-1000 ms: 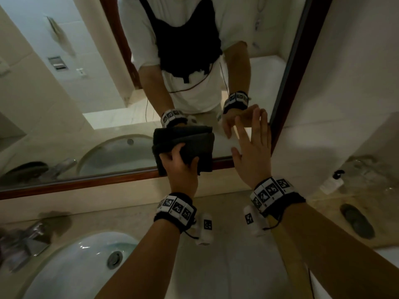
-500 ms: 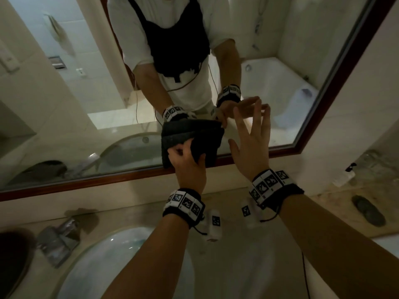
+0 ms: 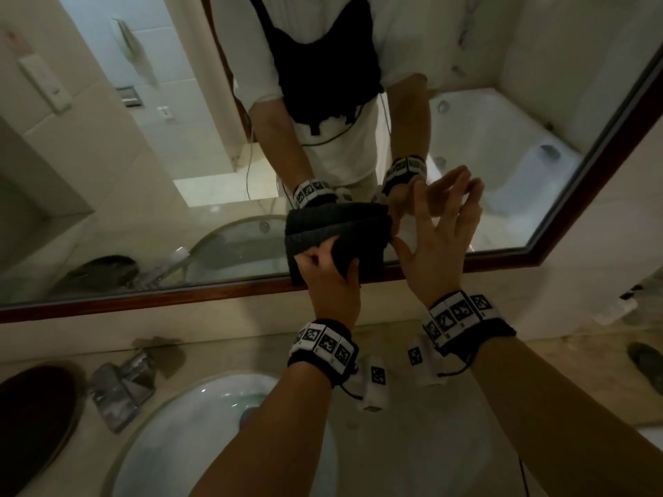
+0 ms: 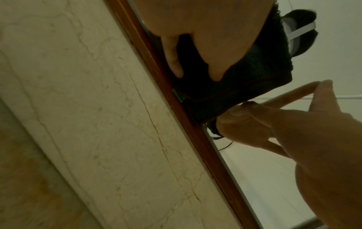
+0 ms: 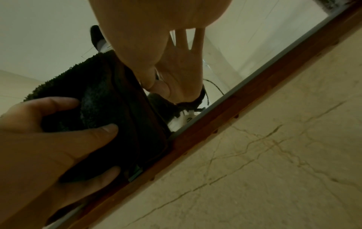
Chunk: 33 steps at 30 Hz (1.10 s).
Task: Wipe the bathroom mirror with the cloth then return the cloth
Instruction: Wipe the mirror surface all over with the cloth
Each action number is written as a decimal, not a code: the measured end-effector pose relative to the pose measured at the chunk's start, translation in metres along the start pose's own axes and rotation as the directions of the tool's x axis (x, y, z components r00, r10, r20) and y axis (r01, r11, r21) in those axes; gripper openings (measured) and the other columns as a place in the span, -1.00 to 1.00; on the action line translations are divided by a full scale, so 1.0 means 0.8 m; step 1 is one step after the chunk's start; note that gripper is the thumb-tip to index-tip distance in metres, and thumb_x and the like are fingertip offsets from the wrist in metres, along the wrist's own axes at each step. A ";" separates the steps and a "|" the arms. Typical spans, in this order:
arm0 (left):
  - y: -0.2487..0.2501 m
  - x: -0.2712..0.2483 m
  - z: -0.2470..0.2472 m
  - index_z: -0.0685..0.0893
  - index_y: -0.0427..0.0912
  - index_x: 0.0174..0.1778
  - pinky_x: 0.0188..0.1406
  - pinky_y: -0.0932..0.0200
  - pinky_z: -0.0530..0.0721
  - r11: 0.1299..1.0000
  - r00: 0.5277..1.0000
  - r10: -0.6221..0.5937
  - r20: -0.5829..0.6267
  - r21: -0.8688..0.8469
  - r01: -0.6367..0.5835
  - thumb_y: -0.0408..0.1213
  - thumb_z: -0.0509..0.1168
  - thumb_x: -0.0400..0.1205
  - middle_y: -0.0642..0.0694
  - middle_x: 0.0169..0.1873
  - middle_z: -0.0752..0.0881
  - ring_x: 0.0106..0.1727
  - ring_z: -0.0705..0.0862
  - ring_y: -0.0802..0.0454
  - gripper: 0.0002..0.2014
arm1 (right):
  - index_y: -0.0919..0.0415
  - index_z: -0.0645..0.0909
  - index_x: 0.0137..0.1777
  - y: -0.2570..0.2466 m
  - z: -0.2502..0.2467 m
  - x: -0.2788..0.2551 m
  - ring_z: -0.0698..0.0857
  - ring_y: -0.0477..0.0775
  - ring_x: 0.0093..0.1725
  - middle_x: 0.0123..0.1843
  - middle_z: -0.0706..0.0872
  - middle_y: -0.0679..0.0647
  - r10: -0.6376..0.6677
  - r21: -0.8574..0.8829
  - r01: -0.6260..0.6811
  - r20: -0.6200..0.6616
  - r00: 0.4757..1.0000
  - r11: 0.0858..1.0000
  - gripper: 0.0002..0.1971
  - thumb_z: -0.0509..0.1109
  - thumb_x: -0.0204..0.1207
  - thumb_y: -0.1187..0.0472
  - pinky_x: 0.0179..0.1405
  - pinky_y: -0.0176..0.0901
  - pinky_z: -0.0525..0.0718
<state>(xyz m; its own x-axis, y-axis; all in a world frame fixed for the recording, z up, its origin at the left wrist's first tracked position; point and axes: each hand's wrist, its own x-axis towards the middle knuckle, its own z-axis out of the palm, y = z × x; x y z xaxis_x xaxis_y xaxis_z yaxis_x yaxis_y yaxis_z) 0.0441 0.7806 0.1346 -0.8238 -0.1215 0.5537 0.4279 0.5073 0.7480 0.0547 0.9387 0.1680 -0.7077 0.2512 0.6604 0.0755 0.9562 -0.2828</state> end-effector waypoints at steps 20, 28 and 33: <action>-0.086 0.036 -0.096 0.53 -0.23 0.32 0.39 0.54 0.31 0.989 0.979 -0.090 -0.181 0.101 0.110 -0.39 0.52 0.50 -0.20 0.36 0.33 0.33 0.40 0.04 -0.51 | -0.13 -0.10 0.74 0.010 0.015 -0.001 -0.14 0.64 0.66 0.70 -0.12 0.52 -0.003 0.032 0.003 0.021 1.000 0.999 -0.07 0.43 0.53 -0.16 0.60 0.57 -0.09; -0.024 0.001 -0.006 0.54 -0.18 0.30 0.45 0.03 0.43 0.998 1.000 -0.011 -0.018 0.055 0.012 -0.34 0.50 0.55 -0.44 0.33 0.42 0.32 0.46 -0.21 -0.56 | -0.10 -0.11 0.75 0.011 0.018 -0.003 -0.15 0.66 0.65 0.70 -0.14 0.52 -0.021 0.012 0.020 0.024 0.999 1.000 -0.11 0.37 0.58 -0.16 0.61 0.55 -0.13; -0.018 -0.005 0.011 0.43 -0.04 0.29 0.33 0.04 0.44 0.995 0.996 0.078 0.039 0.066 -0.080 -0.32 0.51 0.54 -0.43 0.21 0.47 0.22 0.41 -0.11 -0.51 | -0.10 -0.13 0.75 0.012 0.014 -0.004 -0.15 0.63 0.66 0.70 -0.10 0.52 -0.043 0.023 0.043 -0.002 0.999 0.999 -0.13 0.35 0.61 -0.12 0.63 0.52 -0.14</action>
<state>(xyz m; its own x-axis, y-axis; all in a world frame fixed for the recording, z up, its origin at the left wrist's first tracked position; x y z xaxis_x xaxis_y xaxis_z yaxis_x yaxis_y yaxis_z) 0.0375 0.7813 0.1182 -0.8016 -0.0486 0.5958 0.4672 0.5709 0.6751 0.0498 0.9454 0.1552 -0.7092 0.2102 0.6729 0.0291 0.9624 -0.2699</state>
